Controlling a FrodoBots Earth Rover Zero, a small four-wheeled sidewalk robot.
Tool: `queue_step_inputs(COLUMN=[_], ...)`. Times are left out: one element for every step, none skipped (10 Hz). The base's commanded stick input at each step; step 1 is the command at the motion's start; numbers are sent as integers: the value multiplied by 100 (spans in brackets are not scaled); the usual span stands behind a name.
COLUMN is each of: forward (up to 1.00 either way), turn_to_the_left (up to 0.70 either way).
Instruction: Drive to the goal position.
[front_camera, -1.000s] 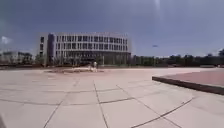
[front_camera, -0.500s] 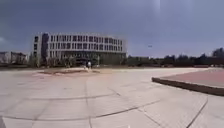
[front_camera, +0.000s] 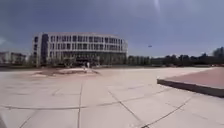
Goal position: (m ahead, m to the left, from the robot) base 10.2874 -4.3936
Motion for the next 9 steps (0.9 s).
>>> queue_step_inputs(forward=[85,85,85,85,85,85,85,85,85], turn_to_the_left=[0,0,0,-8,-33,-34,-7,-2,-1])
